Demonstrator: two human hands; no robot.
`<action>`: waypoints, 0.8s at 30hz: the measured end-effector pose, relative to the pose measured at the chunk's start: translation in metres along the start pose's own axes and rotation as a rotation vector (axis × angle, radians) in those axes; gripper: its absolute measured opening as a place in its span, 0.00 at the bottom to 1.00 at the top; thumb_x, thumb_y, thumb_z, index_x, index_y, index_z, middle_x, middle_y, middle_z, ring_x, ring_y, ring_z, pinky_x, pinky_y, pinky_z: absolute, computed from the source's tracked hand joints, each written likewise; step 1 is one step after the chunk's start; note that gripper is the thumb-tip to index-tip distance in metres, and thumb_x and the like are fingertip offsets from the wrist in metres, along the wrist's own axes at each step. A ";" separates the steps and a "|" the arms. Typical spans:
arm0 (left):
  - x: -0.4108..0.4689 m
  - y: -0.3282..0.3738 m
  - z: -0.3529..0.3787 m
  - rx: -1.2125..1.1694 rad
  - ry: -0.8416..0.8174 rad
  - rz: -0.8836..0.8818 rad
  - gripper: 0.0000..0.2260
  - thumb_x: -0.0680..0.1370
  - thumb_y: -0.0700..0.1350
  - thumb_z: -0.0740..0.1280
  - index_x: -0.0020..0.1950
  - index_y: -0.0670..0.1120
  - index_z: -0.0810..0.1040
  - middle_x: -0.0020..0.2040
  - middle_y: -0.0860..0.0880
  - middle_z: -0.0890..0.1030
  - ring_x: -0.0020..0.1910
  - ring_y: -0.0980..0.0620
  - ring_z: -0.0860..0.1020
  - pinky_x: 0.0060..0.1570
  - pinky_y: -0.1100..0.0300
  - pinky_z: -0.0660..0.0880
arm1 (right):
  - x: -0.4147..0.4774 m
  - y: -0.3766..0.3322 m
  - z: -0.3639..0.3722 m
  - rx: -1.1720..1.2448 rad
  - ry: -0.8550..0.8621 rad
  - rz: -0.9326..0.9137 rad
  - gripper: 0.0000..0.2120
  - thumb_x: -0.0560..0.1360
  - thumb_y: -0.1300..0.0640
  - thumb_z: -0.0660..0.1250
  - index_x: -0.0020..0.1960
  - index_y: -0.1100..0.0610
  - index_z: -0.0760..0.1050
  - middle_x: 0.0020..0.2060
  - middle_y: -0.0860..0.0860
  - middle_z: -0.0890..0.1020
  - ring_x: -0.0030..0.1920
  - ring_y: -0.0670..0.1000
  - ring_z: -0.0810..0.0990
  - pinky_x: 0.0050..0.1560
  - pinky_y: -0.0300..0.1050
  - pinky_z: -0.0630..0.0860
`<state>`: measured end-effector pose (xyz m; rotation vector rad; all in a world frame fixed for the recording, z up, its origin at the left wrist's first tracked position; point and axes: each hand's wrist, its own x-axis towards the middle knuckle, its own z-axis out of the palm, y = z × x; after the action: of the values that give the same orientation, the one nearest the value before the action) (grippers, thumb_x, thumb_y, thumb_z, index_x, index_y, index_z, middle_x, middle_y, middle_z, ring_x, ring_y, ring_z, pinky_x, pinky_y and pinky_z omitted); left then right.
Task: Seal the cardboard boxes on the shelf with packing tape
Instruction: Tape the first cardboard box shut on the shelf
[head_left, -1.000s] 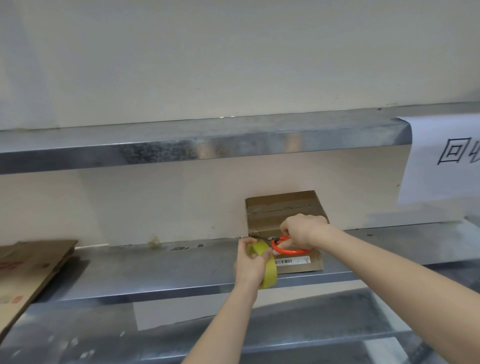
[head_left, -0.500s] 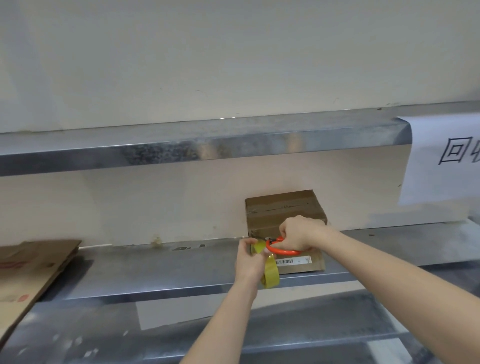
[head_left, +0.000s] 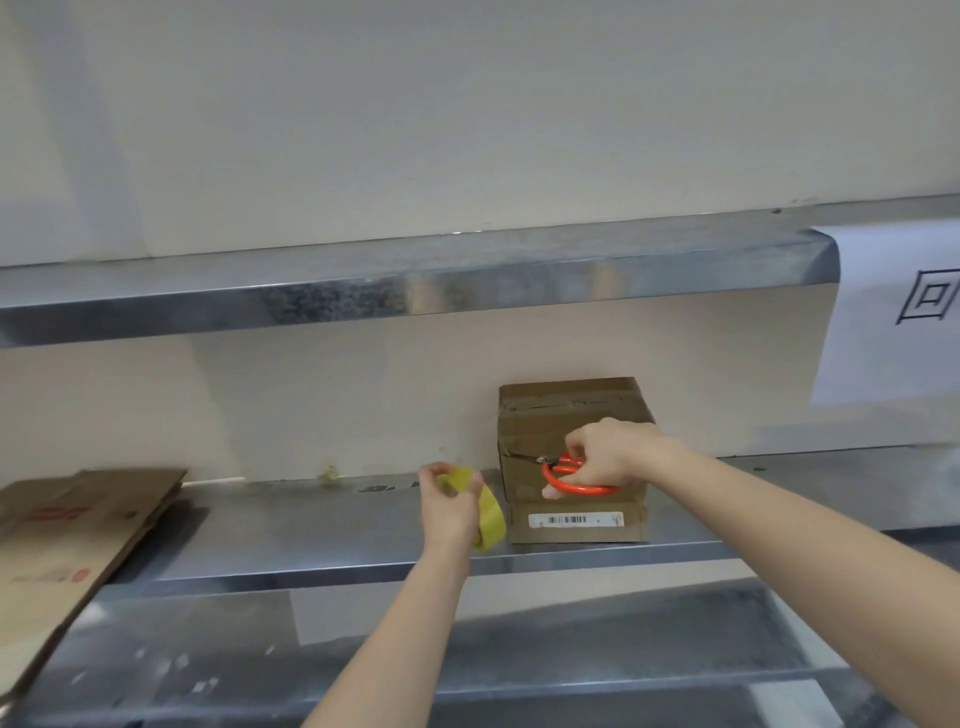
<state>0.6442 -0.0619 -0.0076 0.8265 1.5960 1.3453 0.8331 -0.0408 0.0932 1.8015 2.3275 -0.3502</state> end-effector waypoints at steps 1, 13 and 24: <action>0.002 0.002 -0.002 -0.006 -0.006 0.021 0.13 0.77 0.43 0.69 0.57 0.50 0.68 0.58 0.44 0.76 0.56 0.41 0.76 0.52 0.52 0.74 | 0.000 0.001 0.000 0.000 -0.010 -0.010 0.28 0.63 0.23 0.64 0.43 0.47 0.70 0.42 0.45 0.77 0.47 0.50 0.77 0.45 0.45 0.73; 0.028 0.002 -0.007 -0.039 0.005 0.055 0.16 0.75 0.45 0.70 0.44 0.65 0.68 0.55 0.42 0.80 0.53 0.41 0.80 0.55 0.41 0.77 | 0.005 0.031 0.020 -0.173 -0.060 -0.101 0.45 0.60 0.20 0.62 0.67 0.47 0.63 0.58 0.47 0.77 0.60 0.55 0.75 0.64 0.53 0.65; 0.017 0.015 0.008 -0.059 -0.033 0.083 0.12 0.77 0.43 0.68 0.51 0.57 0.67 0.51 0.44 0.83 0.51 0.46 0.80 0.42 0.58 0.75 | 0.014 0.039 0.042 0.201 -0.213 -0.022 0.47 0.59 0.17 0.57 0.67 0.48 0.67 0.62 0.50 0.75 0.60 0.55 0.74 0.63 0.51 0.72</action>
<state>0.6436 -0.0406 0.0033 0.8828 1.5035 1.4237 0.8667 -0.0305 0.0458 1.7257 2.2331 -0.7639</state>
